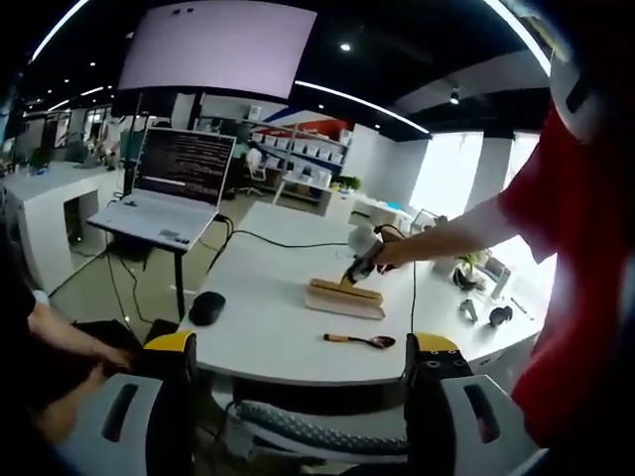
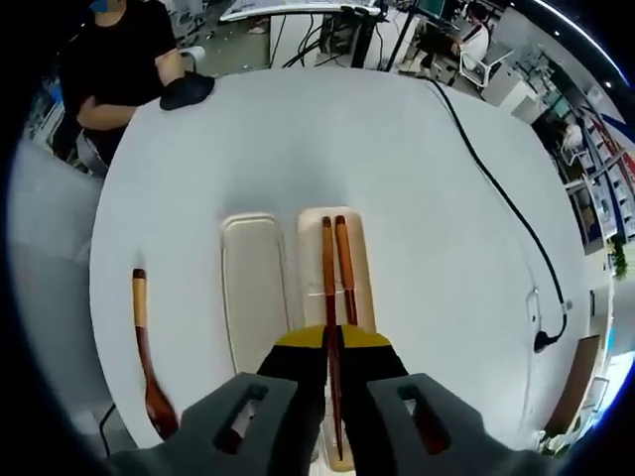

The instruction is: Arrange the utensils inside the cutlery case until each visible utensil rests in its matching compartment.

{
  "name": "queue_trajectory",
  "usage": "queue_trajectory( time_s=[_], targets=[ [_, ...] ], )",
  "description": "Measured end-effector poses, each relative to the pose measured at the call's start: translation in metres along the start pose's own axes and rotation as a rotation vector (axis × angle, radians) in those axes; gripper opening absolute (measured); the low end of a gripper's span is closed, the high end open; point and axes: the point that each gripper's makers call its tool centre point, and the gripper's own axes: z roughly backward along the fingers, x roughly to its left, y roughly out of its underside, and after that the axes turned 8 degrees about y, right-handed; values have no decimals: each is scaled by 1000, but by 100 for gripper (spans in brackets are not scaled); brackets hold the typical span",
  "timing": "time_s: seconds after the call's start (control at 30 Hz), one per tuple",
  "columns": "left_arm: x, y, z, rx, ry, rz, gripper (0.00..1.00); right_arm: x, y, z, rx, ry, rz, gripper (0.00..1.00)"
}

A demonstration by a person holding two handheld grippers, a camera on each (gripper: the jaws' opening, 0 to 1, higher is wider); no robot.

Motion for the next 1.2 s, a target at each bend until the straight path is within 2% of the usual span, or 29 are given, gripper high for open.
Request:
queue_trajectory(
  time_s=[0.07,0.13,0.23,0.3,0.33,0.43,0.53,0.6,0.67,0.73,0.8,0.87,0.93,1.07,1.2],
  targets=[
    [-1,-1,-1,4,4,-13,89,-6,0,2,-9,15,-21,4],
    [-1,-3,-2,-3,6,-13,89,-3,-1,6,-21,3,-57,8],
    [-5,-7,-6,-1,12,0,88,-1,0,18,-41,5,-155,10],
    [-9,-13,-7,5,13,-68,87,2,3,23,-50,6,-150,17],
    [-11,-14,-7,1,11,-68,87,2,2,24,-71,17,-130,19],
    [-11,-8,-10,3,21,-23,87,1,9,27,-63,42,-118,16],
    [-14,-7,-13,13,34,-37,87,6,12,35,-76,44,-130,15],
    [-14,-7,-15,22,47,-33,87,4,23,32,-74,54,-112,13],
    [-13,-11,-18,26,50,-43,87,7,27,30,-57,56,-73,12],
    [-15,-18,-21,22,58,-56,87,14,31,34,-54,62,-92,10],
    [-18,-25,-22,20,69,-77,87,16,30,36,-60,54,-158,11],
    [-19,-33,-22,9,65,-95,87,25,26,46,-66,56,-151,14],
    [-19,-38,-21,-11,77,-89,85,20,21,49,-77,65,-136,15],
    [-12,-38,-21,-12,60,-92,100,19,11,59,-108,78,-153,18],
    [-13,-39,-18,-15,57,-102,98,20,11,61,-118,84,-157,25]
  ],
)
